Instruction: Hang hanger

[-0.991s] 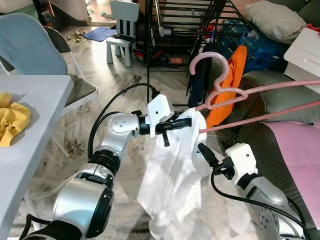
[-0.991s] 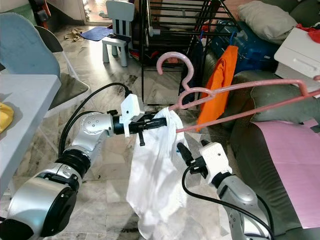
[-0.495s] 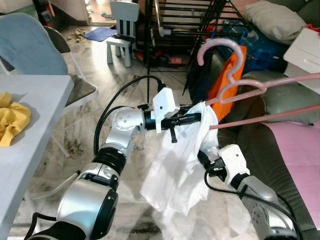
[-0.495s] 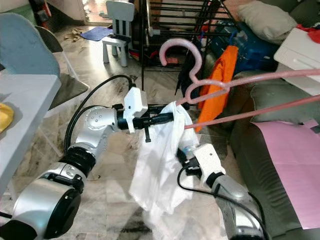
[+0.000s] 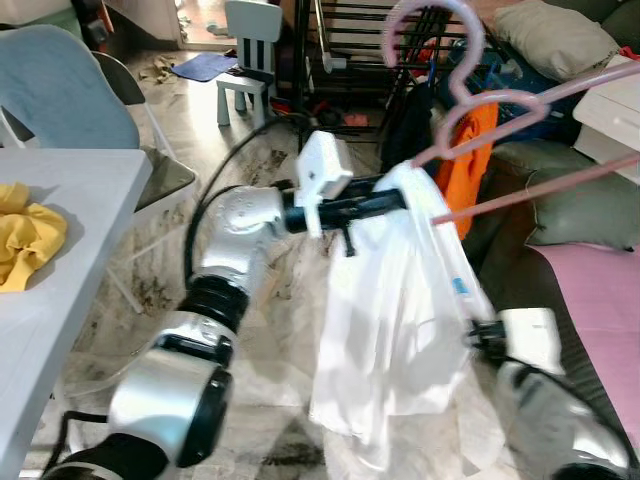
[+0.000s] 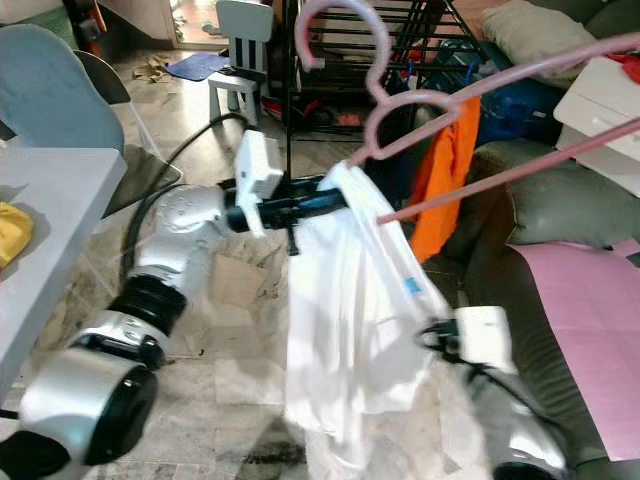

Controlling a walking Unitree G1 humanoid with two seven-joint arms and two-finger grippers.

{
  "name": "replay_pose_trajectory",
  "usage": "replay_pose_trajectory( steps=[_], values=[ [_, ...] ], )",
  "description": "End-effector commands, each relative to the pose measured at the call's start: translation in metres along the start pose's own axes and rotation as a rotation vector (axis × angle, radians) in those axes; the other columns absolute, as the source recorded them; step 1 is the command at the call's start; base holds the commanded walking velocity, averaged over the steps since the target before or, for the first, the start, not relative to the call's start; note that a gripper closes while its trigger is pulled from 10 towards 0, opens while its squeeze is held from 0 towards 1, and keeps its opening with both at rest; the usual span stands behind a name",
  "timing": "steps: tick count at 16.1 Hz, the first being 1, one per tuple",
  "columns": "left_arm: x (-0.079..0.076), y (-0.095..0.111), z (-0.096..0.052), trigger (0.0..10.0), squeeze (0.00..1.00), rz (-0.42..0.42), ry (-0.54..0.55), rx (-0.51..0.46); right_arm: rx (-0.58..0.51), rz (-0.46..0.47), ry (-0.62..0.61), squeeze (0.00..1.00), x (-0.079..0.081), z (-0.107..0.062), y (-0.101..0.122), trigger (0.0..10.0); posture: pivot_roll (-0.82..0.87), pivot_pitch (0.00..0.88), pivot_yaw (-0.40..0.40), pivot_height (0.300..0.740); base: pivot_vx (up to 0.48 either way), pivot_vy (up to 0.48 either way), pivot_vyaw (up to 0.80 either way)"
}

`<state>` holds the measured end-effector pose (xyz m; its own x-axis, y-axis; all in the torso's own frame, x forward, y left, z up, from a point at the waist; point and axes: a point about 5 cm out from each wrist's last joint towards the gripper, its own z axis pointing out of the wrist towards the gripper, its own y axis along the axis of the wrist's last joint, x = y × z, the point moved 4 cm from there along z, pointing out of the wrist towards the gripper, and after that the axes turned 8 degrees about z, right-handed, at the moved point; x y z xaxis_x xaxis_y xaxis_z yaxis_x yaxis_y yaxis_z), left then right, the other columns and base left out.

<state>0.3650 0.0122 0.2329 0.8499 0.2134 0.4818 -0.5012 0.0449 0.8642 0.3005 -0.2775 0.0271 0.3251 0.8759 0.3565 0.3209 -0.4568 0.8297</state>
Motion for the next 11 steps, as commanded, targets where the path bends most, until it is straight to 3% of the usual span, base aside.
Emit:
replay_pose_trajectory(
  steps=[1, 4, 5, 9, 11],
  values=[
    [0.012, 0.004, -0.011, 0.0, 0.00, 0.040, 0.059, 0.005, -0.051, 0.012, -0.119, 0.00, -0.033, -0.010, 0.017, 0.0, 0.07, 0.000, -0.074, 0.740, 0.000, 0.000, 0.00],
    [-0.011, -0.043, -0.042, 0.0, 0.00, 0.013, 0.020, 0.205, -0.253, 0.000, -0.158, 0.00, -0.048, -0.027, 0.085, 0.0, 0.05, 0.000, -0.067, 0.740, 0.000, 0.000, 0.00],
    [-0.022, -0.061, -0.055, 0.0, 0.00, -0.011, 0.003, 0.284, -0.331, -0.012, -0.152, 0.00, -0.046, -0.035, 0.114, 0.0, 0.05, 0.000, -0.067, 0.740, 0.000, 0.000, 0.00],
    [-0.034, -0.092, -0.077, 0.0, 0.00, -0.096, 0.057, 0.427, -0.487, -0.046, -0.116, 0.00, -0.023, -0.048, 0.172, 0.0, 0.04, 0.000, -0.072, 0.740, 0.000, 0.000, 0.00],
    [-0.042, -0.099, -0.081, 0.0, 0.00, -0.096, 0.039, 0.456, -0.512, -0.053, -0.108, 0.00, -0.016, -0.053, 0.181, 0.0, 0.04, 0.000, -0.074, 0.740, 0.000, 0.000, 0.00]
  ],
)
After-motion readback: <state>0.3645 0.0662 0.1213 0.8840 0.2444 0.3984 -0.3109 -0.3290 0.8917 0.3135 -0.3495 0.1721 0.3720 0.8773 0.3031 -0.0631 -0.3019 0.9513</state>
